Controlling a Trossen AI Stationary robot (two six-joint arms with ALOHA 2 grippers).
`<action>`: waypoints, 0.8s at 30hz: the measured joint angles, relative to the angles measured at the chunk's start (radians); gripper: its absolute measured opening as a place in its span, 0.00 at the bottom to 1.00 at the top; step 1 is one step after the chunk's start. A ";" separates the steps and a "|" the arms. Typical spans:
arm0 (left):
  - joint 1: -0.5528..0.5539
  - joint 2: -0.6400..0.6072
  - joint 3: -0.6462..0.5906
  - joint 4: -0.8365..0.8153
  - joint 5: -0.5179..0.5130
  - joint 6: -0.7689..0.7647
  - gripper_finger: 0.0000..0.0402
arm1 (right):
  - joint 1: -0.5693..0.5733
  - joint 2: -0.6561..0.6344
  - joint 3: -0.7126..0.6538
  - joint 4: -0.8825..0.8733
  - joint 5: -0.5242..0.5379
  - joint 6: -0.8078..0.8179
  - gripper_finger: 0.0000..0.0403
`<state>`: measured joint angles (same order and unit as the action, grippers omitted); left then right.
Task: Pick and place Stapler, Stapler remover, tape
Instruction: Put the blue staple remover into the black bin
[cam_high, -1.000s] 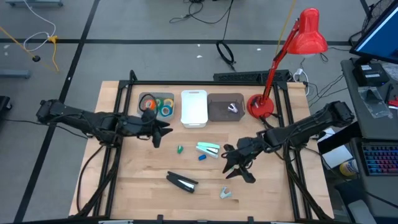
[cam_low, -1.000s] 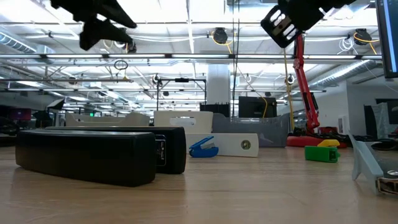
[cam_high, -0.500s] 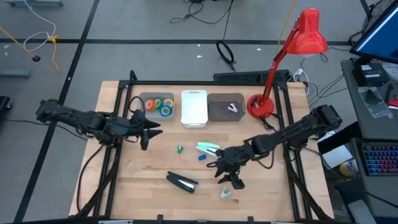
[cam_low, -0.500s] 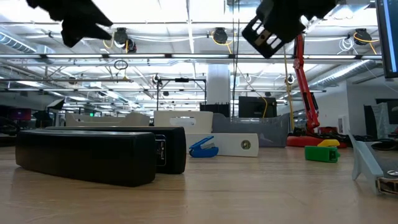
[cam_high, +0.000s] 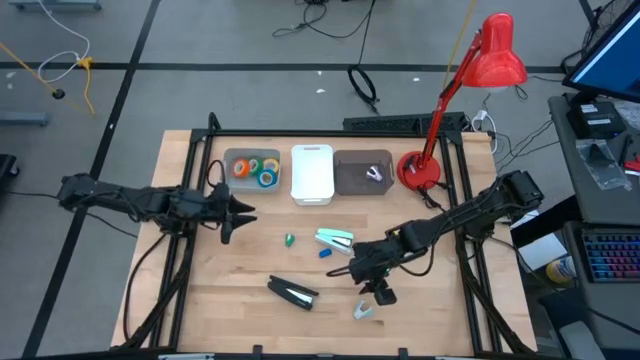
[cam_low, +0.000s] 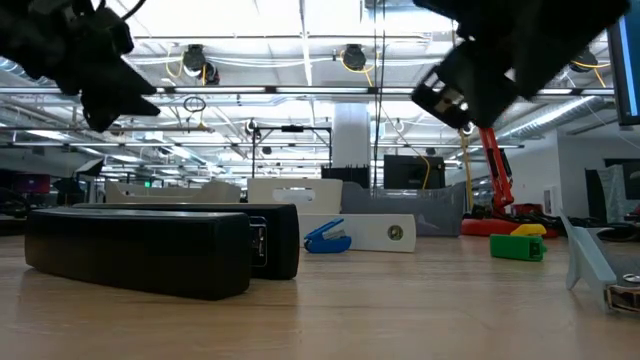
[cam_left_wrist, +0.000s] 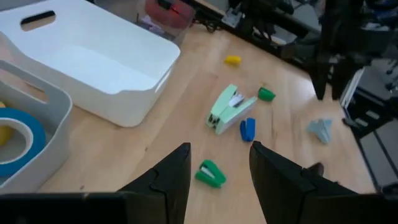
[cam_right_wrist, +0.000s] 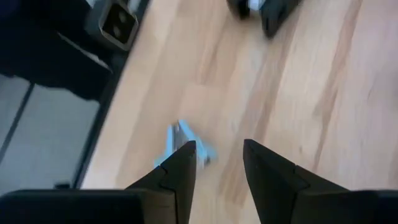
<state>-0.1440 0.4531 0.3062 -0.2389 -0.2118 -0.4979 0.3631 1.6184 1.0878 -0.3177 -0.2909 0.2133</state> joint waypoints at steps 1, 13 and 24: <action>0.016 -0.005 -0.008 0.004 0.018 0.014 0.41 | 0.002 0.000 0.000 -0.022 0.000 -0.006 0.32; 0.092 -0.010 -0.044 0.027 0.050 -0.027 0.41 | 0.004 0.000 0.000 -0.076 0.035 -0.046 0.34; -0.110 -0.010 -0.044 0.002 -0.279 -0.088 0.41 | 0.015 0.071 0.000 -0.052 0.027 -0.106 0.35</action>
<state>-0.2535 0.4435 0.2626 -0.2370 -0.4908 -0.5861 0.3782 1.6890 1.0874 -0.3692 -0.2637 0.1072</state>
